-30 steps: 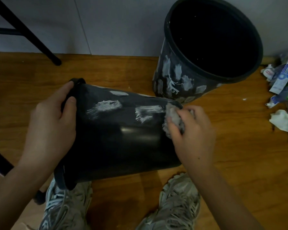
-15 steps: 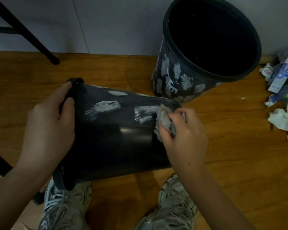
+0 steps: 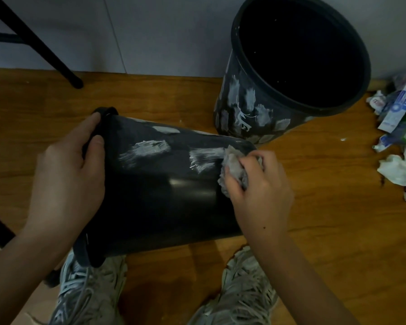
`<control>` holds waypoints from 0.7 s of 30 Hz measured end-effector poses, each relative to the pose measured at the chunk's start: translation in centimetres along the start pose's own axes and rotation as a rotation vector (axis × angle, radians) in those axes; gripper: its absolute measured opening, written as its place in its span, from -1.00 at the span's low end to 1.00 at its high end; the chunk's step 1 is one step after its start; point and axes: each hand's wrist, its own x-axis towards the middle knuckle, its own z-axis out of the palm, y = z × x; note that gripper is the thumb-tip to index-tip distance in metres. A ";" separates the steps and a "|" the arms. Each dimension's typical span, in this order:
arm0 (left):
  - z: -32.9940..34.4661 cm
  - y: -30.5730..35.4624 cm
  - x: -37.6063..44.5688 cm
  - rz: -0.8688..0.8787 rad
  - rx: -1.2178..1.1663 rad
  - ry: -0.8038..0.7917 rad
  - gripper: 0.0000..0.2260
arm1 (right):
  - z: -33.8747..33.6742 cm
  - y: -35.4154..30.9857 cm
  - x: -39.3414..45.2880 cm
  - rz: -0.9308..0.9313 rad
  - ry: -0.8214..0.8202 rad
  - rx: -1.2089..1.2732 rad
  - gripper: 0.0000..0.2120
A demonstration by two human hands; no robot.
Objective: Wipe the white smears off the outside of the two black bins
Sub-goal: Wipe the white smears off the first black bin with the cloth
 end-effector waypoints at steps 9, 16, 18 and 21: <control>0.1 0.0 -0.4 0.014 -0.029 -0.017 -0.68 | 0.0 0.5 -0.5 0.000 0.016 0.023 -0.70; -0.1 -0.1 -0.6 0.018 -0.039 -0.012 -0.69 | 0.5 2.4 2.4 0.119 -0.034 -0.018 -0.65; -0.1 -0.2 -0.7 0.004 -0.043 -0.003 -0.70 | 0.3 2.5 1.7 0.111 -0.028 -0.021 -0.66; -0.1 0.0 -0.4 -0.014 -0.048 0.003 -0.66 | -0.3 2.1 -1.1 0.070 0.025 0.024 -0.71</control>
